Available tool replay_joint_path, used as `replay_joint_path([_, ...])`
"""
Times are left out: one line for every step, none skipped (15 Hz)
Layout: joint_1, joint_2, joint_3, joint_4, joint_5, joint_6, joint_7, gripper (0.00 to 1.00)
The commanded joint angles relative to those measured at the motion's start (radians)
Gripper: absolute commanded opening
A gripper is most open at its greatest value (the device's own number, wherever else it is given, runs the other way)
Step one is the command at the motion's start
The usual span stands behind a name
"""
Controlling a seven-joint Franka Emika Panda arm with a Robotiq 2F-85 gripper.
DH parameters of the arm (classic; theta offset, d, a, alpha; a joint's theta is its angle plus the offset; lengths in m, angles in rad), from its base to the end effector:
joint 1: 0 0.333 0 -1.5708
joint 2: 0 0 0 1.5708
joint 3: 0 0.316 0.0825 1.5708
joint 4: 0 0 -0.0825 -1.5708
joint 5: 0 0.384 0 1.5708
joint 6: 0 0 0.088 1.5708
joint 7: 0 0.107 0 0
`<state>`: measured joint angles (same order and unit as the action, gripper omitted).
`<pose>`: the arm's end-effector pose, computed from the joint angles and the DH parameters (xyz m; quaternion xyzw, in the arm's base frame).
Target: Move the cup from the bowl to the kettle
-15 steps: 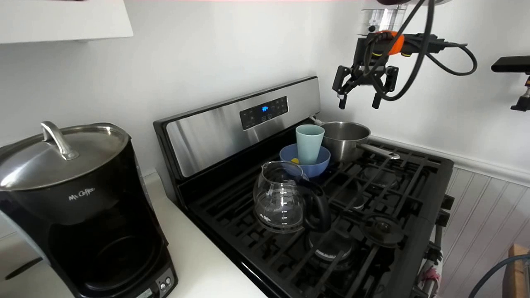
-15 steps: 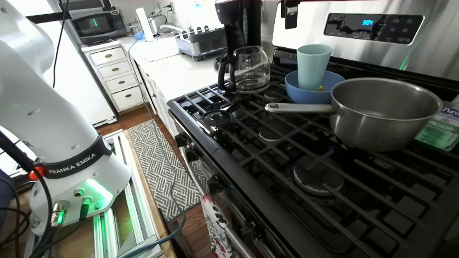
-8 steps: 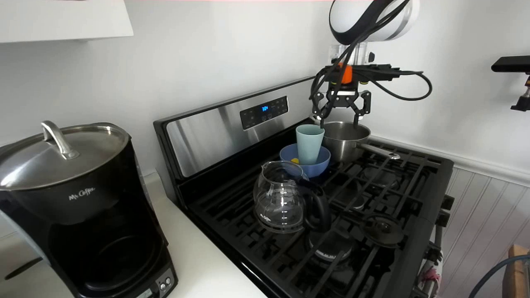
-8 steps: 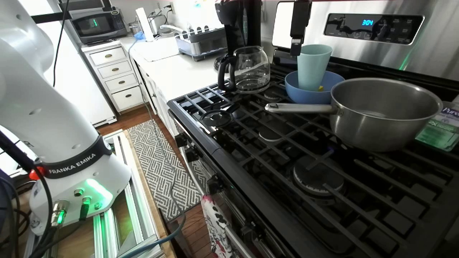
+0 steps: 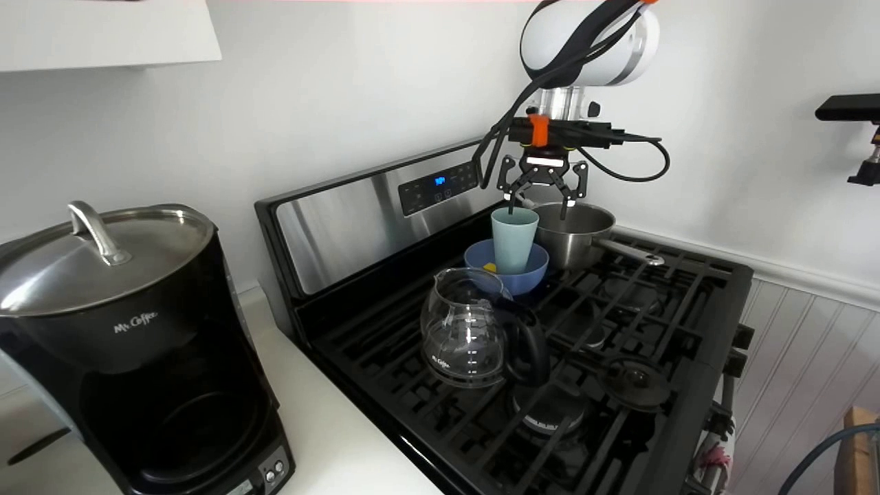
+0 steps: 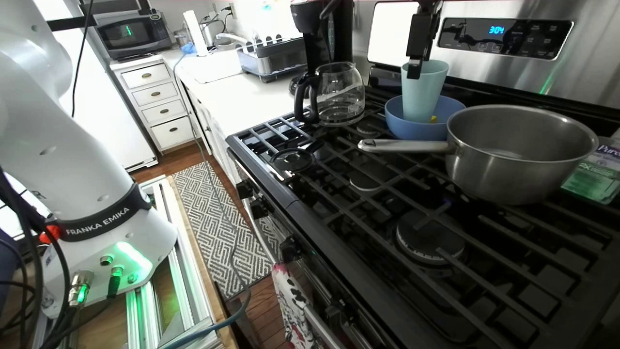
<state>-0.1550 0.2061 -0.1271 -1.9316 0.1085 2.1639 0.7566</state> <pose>0.5826 -0.1613 0.3852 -0.8533 0.5203 -0.0062 0.0349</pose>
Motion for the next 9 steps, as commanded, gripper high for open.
replay_joint_path([0.018,0.03,-0.018,0.029,0.029,0.048,0.051,1.0])
replay_joint_path([0.018,0.033,-0.018,0.028,0.029,0.063,0.062,0.99])
replay_joint_path([0.02,0.037,-0.019,0.025,0.027,0.082,0.074,0.84])
replay_joint_path([0.021,0.041,-0.019,0.024,0.026,0.092,0.082,0.74])
replay_joint_path([0.022,0.045,-0.019,0.022,0.024,0.105,0.089,0.71])
replay_joint_path([0.023,0.049,-0.018,0.019,0.025,0.114,0.095,0.65])
replay_joint_path([0.024,0.053,-0.018,0.018,0.025,0.121,0.1,0.56])
replay_joint_path([0.026,0.056,-0.018,0.016,0.023,0.128,0.104,0.5])
replay_joint_path([0.027,0.058,-0.018,0.015,0.022,0.133,0.107,0.42])
